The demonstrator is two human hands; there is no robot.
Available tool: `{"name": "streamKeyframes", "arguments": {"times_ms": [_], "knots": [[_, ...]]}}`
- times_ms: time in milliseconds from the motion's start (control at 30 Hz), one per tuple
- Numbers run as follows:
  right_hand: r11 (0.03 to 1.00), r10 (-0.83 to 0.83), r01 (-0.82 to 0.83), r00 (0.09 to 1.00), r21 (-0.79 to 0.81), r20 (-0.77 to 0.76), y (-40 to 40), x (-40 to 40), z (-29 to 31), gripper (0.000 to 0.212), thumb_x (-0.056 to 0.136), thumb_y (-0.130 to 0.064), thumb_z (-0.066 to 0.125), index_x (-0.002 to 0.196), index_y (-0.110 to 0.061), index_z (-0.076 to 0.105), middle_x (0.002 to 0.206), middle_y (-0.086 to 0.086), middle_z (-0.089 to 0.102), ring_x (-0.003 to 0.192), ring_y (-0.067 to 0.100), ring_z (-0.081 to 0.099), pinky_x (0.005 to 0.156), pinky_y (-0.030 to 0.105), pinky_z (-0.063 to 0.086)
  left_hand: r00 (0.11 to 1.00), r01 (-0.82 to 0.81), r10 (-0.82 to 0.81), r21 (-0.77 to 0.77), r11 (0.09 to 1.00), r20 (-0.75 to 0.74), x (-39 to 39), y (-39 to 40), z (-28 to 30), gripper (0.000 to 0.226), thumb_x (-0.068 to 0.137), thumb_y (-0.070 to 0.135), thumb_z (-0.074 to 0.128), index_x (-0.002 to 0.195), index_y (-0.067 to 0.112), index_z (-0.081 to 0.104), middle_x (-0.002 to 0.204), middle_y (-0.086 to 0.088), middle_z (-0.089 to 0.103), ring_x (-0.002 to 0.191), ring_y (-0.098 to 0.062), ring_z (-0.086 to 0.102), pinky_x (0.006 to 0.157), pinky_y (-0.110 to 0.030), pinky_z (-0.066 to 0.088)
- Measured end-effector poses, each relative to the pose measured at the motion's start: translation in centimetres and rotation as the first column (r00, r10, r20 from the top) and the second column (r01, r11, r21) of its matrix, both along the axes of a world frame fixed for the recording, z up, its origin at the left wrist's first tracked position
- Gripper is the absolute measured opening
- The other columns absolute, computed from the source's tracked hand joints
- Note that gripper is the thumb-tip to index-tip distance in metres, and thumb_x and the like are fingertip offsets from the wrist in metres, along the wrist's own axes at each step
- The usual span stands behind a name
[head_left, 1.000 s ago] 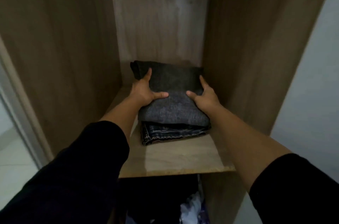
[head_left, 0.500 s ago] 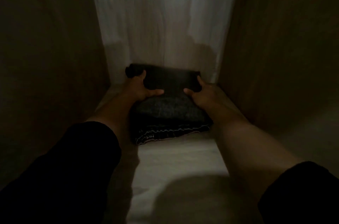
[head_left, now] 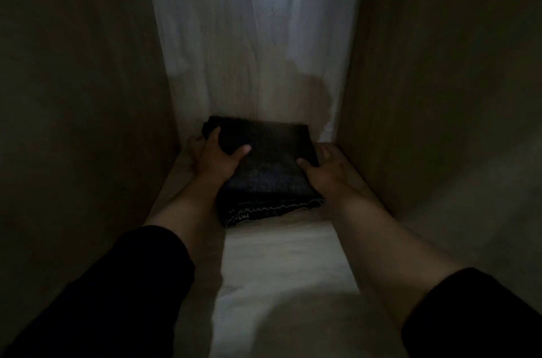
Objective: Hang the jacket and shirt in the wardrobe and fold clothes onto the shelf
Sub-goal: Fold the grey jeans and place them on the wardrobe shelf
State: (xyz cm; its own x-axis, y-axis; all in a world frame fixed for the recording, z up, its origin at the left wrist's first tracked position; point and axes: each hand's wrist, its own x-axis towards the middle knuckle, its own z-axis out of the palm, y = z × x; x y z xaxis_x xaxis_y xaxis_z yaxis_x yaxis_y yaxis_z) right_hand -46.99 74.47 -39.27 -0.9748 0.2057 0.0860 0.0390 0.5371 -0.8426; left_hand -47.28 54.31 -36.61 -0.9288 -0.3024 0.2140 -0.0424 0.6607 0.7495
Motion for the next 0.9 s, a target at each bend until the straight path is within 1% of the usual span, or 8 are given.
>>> {"name": "streamKeyframes", "arguments": {"times_ms": [100,233,367,467,533,700,833,900], "knots": [[0.997,-0.062,0.060,0.998,-0.058,-0.029,-0.1,4.0,0.5,0.070,0.086,-0.049,0.057,0.147,-0.027,0.030,0.152,0.008,0.033,0.139,0.026,0.031,0.110,0.028,0.030,0.987,-0.018,0.057,0.251,0.968,-0.150,4.0,1.6,1.2,0.065,0.089,0.050,0.052,0.144,0.018,0.036,0.148,-0.014,0.035,0.136,-0.028,0.032,0.109,-0.029,0.028],[0.953,-0.160,0.125,0.981,-0.276,-0.108,-1.5,11.1,1.9,0.066,0.087,-0.044,0.061,0.146,-0.027,0.035,0.145,0.005,0.044,0.130,0.026,0.044,0.102,0.028,0.037,0.974,0.090,0.045,0.562,0.822,-0.222,11.3,4.2,3.2,0.054,0.095,0.046,0.044,0.142,0.020,0.039,0.143,-0.004,0.045,0.130,-0.021,0.044,0.103,-0.028,0.035],[0.908,-0.147,0.078,0.979,-0.411,-0.140,-2.2,20.0,2.0,0.064,0.084,-0.050,0.060,0.142,-0.038,0.036,0.148,0.001,0.038,0.132,0.026,0.042,0.107,0.041,0.039,0.937,0.185,0.053,0.620,0.763,-0.344,21.7,5.8,2.6,0.048,0.097,0.038,0.044,0.141,0.018,0.042,0.132,0.005,0.052,0.116,-0.003,0.047,0.090,-0.009,0.034],[0.888,-0.139,0.056,0.979,-0.456,-0.152,-2.6,26.8,1.2,0.058,0.089,-0.044,0.059,0.142,-0.037,0.037,0.146,0.000,0.040,0.130,0.021,0.044,0.103,0.032,0.038,0.944,0.230,0.018,0.695,0.681,-0.329,28.7,5.7,1.1,0.047,0.098,0.039,0.042,0.141,0.022,0.040,0.136,0.005,0.050,0.122,-0.008,0.048,0.106,-0.028,0.040],[0.864,-0.106,0.029,0.987,-0.503,-0.124,-3.1,30.4,0.7,0.056,0.090,-0.043,0.057,0.141,-0.038,0.037,0.144,0.001,0.042,0.128,0.020,0.045,0.106,0.035,0.038,0.951,0.243,-0.018,0.714,0.656,-0.307,32.3,5.6,0.4,0.047,0.098,0.042,0.040,0.141,0.026,0.038,0.142,0.004,0.046,0.127,-0.011,0.047,0.109,-0.038,0.038],[0.796,-0.052,0.024,0.998,-0.605,-0.030,-5.1,35.9,3.1,0.053,0.090,-0.042,0.058,0.139,-0.040,0.039,0.139,-0.003,0.045,0.117,0.015,0.047,0.106,0.043,0.040,0.962,0.238,-0.050,0.737,0.633,-0.268,36.6,5.1,1.9,0.045,0.098,0.046,0.036,0.140,0.031,0.037,0.144,0.004,0.044,0.130,-0.010,0.042,0.110,-0.040,0.037],[0.789,-0.035,0.059,0.998,-0.612,0.051,-5.8,38.8,8.6,0.053,0.090,-0.040,0.058,0.139,-0.040,0.039,0.138,-0.004,0.047,0.121,0.016,0.048,0.107,0.039,0.039,0.980,0.190,-0.079,0.732,0.655,-0.183,39.1,4.2,7.3,0.044,0.097,0.047,0.035,0.139,0.034,0.038,0.143,0.006,0.044,0.128,-0.010,0.043,0.088,-0.027,0.044],[0.798,-0.011,0.047,0.998,-0.601,0.063,-6.1,40.1,11.7,0.053,0.090,-0.040,0.058,0.139,-0.040,0.039,0.136,-0.005,0.046,0.118,0.013,0.048,0.107,0.037,0.039,0.987,0.153,-0.059,0.740,0.654,-0.152,40.0,3.7,10.3,0.043,0.098,0.047,0.035,0.138,0.034,0.039,0.142,0.006,0.045,0.129,-0.011,0.043,0.098,-0.033,0.043]]}}
